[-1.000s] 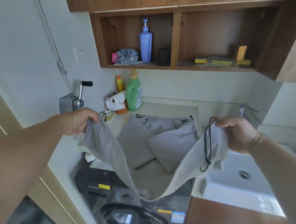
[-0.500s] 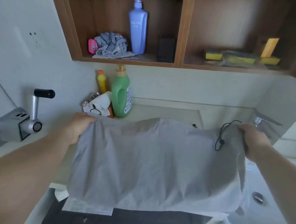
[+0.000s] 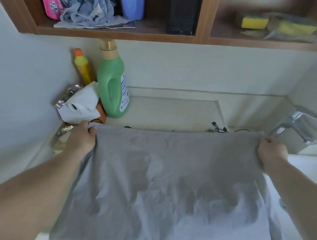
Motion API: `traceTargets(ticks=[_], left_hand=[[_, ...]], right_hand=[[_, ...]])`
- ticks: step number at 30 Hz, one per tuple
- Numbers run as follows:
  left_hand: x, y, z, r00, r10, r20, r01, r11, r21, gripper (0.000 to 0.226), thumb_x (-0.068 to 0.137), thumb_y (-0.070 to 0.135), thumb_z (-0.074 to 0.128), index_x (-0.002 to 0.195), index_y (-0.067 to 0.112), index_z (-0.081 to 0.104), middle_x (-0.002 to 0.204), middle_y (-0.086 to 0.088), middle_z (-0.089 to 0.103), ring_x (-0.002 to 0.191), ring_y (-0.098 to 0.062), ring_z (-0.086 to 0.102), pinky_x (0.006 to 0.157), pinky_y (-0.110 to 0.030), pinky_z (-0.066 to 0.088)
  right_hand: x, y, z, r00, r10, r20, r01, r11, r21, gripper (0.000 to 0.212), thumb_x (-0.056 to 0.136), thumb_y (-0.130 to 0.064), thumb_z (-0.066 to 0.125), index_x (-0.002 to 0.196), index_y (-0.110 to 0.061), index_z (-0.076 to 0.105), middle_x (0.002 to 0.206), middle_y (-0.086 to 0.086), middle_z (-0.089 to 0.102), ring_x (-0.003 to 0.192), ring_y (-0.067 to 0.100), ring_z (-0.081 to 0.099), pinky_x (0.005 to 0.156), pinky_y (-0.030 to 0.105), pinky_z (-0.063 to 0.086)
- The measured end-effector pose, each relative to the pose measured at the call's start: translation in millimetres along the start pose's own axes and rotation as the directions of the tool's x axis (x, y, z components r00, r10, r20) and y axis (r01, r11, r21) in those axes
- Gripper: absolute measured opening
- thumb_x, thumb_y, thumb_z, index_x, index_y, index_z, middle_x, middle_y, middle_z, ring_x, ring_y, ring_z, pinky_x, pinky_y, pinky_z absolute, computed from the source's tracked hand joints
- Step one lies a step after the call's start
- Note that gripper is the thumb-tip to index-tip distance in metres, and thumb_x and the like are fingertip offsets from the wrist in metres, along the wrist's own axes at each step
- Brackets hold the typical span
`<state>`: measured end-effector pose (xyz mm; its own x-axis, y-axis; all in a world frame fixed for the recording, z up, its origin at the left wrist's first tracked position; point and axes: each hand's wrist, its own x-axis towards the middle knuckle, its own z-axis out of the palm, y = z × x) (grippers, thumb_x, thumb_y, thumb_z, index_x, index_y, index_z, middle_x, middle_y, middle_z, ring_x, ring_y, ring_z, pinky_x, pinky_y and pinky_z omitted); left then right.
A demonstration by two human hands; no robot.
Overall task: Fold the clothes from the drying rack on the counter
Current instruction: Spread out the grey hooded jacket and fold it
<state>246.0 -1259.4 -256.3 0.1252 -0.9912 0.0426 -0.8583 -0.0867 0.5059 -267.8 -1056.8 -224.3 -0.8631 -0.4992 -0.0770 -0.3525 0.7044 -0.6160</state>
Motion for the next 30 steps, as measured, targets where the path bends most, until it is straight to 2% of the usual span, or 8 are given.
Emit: traceTargets(ticks=[4,9,12,15,18,23,26,30], left_hand=[[6.5,-1.2,4.3,0.999,0.031,0.012,-0.033,0.992,0.122,0.039,0.105,0.029,0.047,0.127,-0.003,0.054,0.122,-0.033,0.062,0.115,-0.051,0.057,0.09,-0.051,0.045],[-11.6,8.4,7.4,0.989,0.024,-0.146,-0.003,0.99,0.143,0.042,0.101,0.037,0.04,0.117,0.0,0.052,0.112,-0.03,0.063,0.104,-0.05,0.06,0.08,-0.055,0.049],[-37.0,31.2,11.7,0.969,0.153,-0.195,-0.102,0.962,0.252,0.058,0.091,0.042,0.041,0.127,-0.001,0.054,0.121,-0.029,0.056,0.11,-0.051,0.054,0.084,-0.06,0.049],[-93.4,75.0,23.3,0.958,0.285,-0.017,-0.27,0.925,0.267,0.06,0.096,0.052,0.042,0.14,0.011,0.05,0.148,-0.018,0.046,0.132,-0.043,0.045,0.104,-0.061,0.041],[-162.2,116.9,45.0,0.903,0.301,0.306,-0.381,0.891,0.248,0.066,0.101,0.064,0.03,0.159,0.035,0.022,0.171,-0.002,0.005,0.155,-0.032,0.009,0.12,-0.066,0.011],[-217.8,143.6,88.1,0.819,0.29,0.496,-0.48,0.819,0.313,0.077,0.094,0.078,0.009,0.159,0.041,-0.005,0.169,0.004,-0.022,0.153,-0.035,-0.023,0.111,-0.076,-0.011],[-216.7,148.3,111.1,0.842,0.243,0.482,-0.443,0.821,0.36,0.078,0.093,0.078,0.005,0.16,0.041,-0.007,0.169,0.003,-0.021,0.152,-0.038,-0.025,0.108,-0.078,-0.013],[-204.3,141.0,119.2,0.847,0.225,0.481,-0.43,0.823,0.372,0.068,0.099,0.064,0.017,0.158,0.044,-0.011,0.168,0.007,-0.023,0.153,-0.033,-0.025,0.11,-0.077,-0.009]], right_hand=[[20.3,-0.7,8.4,0.999,-0.032,0.029,0.034,0.998,-0.062,0.037,0.106,-0.019,0.042,0.114,0.006,0.068,0.115,0.036,0.063,0.109,0.05,0.057,0.088,0.044,0.044],[35.1,-2.0,22.9,0.995,-0.06,0.081,0.07,0.99,-0.125,0.044,0.109,-0.022,0.038,0.114,0.01,0.066,0.119,0.038,0.061,0.113,0.051,0.057,0.092,0.044,0.043],[44.8,-2.7,27.2,0.994,-0.044,0.101,0.058,0.989,-0.135,0.049,0.11,-0.026,0.033,0.119,0.012,0.063,0.123,0.04,0.059,0.116,0.051,0.055,0.095,0.045,0.042],[50.2,-2.4,29.3,0.994,-0.041,0.105,0.053,0.992,-0.113,0.047,0.11,-0.021,0.031,0.12,0.013,0.062,0.126,0.039,0.058,0.118,0.051,0.054,0.097,0.044,0.042],[51.2,-3.0,29.6,0.995,-0.025,0.099,0.031,0.998,-0.058,0.045,0.109,-0.018,0.032,0.119,0.015,0.062,0.126,0.038,0.058,0.118,0.05,0.055,0.098,0.044,0.042],[4.9,-33.4,35.4,0.995,-0.06,0.08,0.067,0.993,-0.092,0.048,0.1,-0.035,0.045,0.141,-0.01,0.049,0.146,0.02,0.048,0.136,0.041,0.043,0.112,0.049,0.034],[-72.0,-49.2,51.6,0.877,-0.381,0.292,0.411,0.91,-0.047,0.051,0.101,-0.043,0.045,0.149,-0.026,0.041,0.161,0.003,0.033,0.149,0.027,0.025,0.121,0.048,0.018],[-156.3,-32.5,86.6,0.675,-0.456,0.58,0.625,0.771,-0.122,0.059,0.1,-0.058,0.035,0.154,-0.037,0.027,0.17,-0.008,0.005,0.156,0.019,-0.005,0.123,0.057,0.0]])
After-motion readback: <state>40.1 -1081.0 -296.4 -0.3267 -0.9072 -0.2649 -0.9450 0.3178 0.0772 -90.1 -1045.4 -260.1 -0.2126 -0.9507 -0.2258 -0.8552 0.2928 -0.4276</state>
